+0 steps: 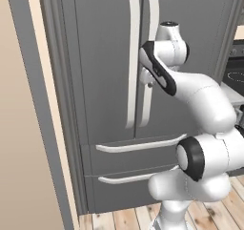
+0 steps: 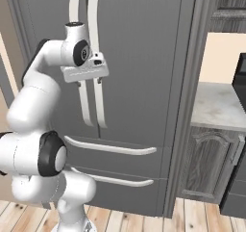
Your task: Retrieve the chicken drumstick from the fridge and place it on the saucepan with marinade on the stove.
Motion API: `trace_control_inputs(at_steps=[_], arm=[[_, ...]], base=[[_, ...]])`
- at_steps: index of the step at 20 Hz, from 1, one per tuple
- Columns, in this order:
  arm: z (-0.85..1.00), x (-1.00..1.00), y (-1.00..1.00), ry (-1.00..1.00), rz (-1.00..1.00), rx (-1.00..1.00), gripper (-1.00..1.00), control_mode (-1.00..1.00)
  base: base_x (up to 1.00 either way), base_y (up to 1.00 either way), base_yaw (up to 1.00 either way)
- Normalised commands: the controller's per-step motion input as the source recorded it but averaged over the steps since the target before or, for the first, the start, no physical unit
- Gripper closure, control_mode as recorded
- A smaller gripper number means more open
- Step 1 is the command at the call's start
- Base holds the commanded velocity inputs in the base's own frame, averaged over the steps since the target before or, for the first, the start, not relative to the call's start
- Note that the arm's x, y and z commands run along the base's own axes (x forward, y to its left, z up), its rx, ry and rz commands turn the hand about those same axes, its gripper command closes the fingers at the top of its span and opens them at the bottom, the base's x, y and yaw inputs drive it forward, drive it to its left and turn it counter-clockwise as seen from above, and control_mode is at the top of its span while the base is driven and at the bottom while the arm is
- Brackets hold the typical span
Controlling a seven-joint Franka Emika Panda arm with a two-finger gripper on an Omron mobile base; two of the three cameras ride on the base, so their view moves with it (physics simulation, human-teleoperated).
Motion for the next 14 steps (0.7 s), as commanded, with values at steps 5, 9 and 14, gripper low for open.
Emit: trace_control_inputs(at_steps=[5, 9, 14], arm=[[-0.01, 0.42, 0.0, -0.26, 0.11, 0.01, -1.0, -1.0], [-0.02, 0.51, 0.0, -0.18, -0.01, 0.02, -1.0, -1.0], [0.0, 0.39, -0.01, 0.0, -0.14, 0.17, -1.0, -1.0]], base=[[0.0, 0.0, 0.0], [0.0, 0.0, 0.0], [0.0, 0.0, 0.0]])
